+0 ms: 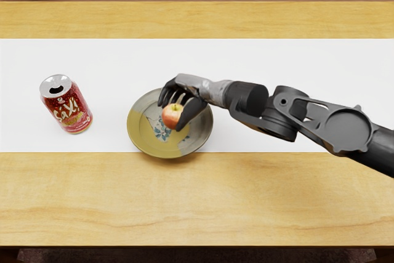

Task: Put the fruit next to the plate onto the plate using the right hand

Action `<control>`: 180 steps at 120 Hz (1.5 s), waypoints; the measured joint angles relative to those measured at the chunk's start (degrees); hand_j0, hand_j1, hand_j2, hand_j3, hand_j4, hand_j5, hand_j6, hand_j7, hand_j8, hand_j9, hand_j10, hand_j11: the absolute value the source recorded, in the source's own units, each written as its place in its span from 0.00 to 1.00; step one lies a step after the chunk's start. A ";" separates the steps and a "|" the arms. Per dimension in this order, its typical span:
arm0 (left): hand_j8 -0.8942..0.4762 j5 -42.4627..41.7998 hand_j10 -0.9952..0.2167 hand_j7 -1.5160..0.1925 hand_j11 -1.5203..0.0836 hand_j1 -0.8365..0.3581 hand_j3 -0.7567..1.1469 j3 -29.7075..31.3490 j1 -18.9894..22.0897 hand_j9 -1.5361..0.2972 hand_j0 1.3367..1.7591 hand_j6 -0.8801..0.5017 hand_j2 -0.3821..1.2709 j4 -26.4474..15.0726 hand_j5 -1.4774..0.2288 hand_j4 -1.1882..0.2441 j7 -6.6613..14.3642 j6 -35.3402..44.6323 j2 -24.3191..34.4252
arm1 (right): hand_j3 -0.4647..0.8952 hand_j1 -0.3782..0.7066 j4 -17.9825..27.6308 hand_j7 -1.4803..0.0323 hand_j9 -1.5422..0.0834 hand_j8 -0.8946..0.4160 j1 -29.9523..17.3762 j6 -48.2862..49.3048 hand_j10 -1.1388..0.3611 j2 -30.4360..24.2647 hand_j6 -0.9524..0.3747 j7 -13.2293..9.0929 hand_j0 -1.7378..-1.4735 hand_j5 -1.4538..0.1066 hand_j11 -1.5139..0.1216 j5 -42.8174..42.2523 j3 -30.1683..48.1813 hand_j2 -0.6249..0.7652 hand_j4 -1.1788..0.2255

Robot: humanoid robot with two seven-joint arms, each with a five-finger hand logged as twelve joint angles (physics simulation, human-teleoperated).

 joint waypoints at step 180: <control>0.48 0.02 0.62 0.70 0.75 0.75 0.40 0.02 3.41 0.67 0.76 0.46 0.26 -0.91 0.68 0.66 0.00 -0.20 0.00 | 0.34 0.07 0.52 0.95 0.92 0.65 -3.15 30.33 0.73 -34.33 0.69 -1.91 0.30 0.90 0.89 37.87 11.03 0.45 0.81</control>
